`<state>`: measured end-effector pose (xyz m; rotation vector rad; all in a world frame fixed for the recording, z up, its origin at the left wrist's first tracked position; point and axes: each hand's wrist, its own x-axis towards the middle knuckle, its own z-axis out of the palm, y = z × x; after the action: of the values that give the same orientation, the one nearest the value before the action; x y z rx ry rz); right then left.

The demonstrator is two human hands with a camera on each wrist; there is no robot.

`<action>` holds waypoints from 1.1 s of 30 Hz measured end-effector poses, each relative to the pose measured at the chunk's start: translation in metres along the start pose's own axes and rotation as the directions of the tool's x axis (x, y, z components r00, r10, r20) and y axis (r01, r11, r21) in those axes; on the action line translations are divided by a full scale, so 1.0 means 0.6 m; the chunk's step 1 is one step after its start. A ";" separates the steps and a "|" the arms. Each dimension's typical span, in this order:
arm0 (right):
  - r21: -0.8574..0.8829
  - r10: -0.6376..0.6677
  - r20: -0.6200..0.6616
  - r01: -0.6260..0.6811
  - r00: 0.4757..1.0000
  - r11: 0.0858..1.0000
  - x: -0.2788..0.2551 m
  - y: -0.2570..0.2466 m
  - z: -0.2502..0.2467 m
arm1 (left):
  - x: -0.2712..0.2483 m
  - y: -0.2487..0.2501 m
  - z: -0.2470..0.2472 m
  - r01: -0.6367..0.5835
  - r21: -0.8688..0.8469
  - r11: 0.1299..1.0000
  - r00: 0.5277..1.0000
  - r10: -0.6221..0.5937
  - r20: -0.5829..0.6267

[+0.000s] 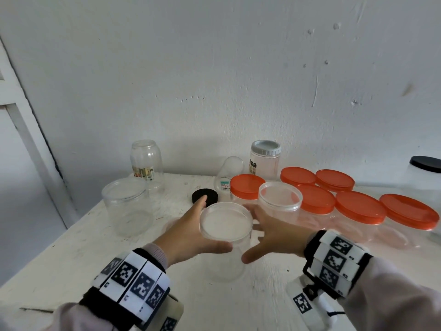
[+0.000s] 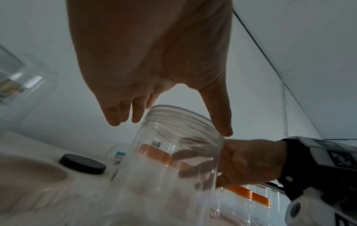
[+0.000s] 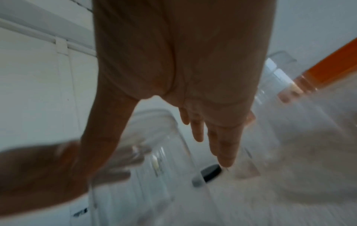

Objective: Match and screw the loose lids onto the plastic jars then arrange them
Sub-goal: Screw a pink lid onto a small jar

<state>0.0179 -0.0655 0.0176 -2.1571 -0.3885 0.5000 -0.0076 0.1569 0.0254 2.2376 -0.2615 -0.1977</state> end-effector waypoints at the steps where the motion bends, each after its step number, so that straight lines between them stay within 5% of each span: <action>1: -0.021 -0.021 -0.011 0.020 1.000 1.000 -0.005 -0.011 -0.010 | -0.001 -0.010 0.000 0.008 -0.026 1.000 1.000 -0.008 0.001; 6: -0.389 -0.128 0.030 0.130 0.991 0.912 -0.005 -0.078 -0.020 | 0.002 -0.041 0.025 -0.042 -0.129 0.991 0.999 0.044 0.011; 12: -0.724 -0.044 0.120 0.117 0.992 0.680 0.026 -0.135 0.007 | 0.013 -0.052 0.037 -0.053 -0.177 0.983 0.998 0.056 0.010; 33: -0.783 0.072 0.162 0.084 0.984 0.616 0.045 -0.161 0.011 | 0.020 -0.056 0.036 -0.001 -0.129 0.992 1.000 -0.001 -0.012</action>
<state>0.0288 0.0069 0.0865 -2.9799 -0.8464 0.5891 0.0030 0.1584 -0.0149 2.1099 -0.2361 -0.1960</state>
